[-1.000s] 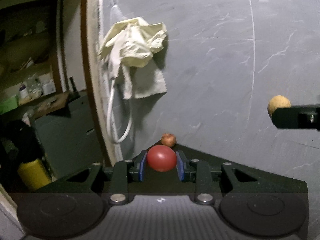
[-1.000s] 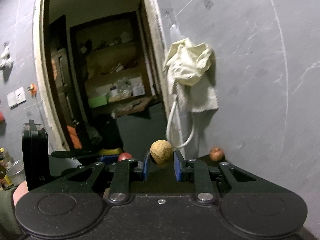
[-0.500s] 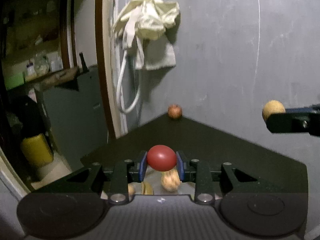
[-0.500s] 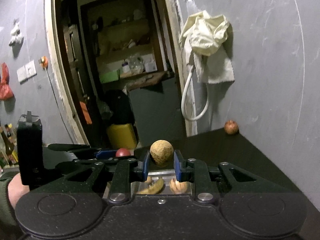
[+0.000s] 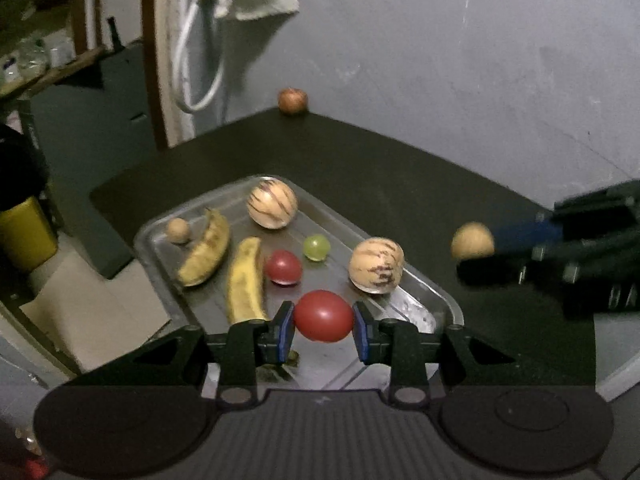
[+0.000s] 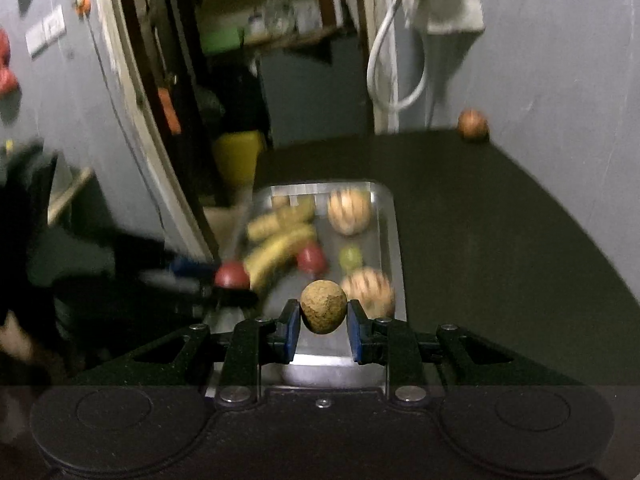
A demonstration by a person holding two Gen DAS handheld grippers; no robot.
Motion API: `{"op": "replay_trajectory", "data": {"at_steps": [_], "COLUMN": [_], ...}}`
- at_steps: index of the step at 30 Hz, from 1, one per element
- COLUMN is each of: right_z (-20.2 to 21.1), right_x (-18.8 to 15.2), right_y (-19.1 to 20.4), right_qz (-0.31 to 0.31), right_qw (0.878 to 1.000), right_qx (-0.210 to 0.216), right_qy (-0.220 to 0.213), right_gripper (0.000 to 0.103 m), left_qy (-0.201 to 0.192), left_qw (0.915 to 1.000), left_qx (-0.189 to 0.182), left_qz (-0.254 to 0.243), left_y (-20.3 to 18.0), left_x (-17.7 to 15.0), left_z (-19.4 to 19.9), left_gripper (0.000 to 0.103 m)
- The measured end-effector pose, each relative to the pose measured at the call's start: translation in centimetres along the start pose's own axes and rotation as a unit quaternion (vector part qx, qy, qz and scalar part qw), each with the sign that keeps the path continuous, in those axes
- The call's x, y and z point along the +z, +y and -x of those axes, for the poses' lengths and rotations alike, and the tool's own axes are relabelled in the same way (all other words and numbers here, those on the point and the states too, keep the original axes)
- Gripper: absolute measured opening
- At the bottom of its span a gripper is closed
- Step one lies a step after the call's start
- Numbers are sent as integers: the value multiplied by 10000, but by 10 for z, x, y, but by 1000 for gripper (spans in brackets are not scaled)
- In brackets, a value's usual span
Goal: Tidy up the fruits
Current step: 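Carry the red tomato in the left tool while the right tool carries the tan fruit over the tray, then open the left tool to drop the tomato while the right tool releases the tan fruit into the tray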
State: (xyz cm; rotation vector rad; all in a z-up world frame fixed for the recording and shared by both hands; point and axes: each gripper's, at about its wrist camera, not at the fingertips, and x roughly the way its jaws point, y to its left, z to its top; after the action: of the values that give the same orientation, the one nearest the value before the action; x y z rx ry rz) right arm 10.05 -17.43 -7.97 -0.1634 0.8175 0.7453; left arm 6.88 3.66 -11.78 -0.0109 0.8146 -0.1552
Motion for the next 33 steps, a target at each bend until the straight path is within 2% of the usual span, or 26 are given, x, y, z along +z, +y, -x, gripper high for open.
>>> {"op": "replay_trajectory", "data": {"at_steps": [7,16,22,30,33], "right_z": [-36,-70,-79,-76,-65], "right_x": [-14,-12,-13,-13,-14], "right_y": [-9,-22,-23,-25,-29], "right_qz": [251,288,323,390,383], "right_qw": [9987,9959,9948,9952,9961], "right_qx": [-29,50,92,136,120], "right_qy": [448,851,965,885,789], "right_gripper": [26,27,28,33,35], "left_qy": [355,671,758,766,695], "left_qw": [9975,9948,9939,9946,9956], "left_qx": [-171,-331,-292,-158,-103], "left_qz": [-584,-699,-748,-675,-621], "left_y": [-5,-2,2,0,-2], "left_x": [-1,2,4,2,2], "left_z": [-40,-67,-74,-74,-69], "left_gripper": [33,33,34,34,40]}}
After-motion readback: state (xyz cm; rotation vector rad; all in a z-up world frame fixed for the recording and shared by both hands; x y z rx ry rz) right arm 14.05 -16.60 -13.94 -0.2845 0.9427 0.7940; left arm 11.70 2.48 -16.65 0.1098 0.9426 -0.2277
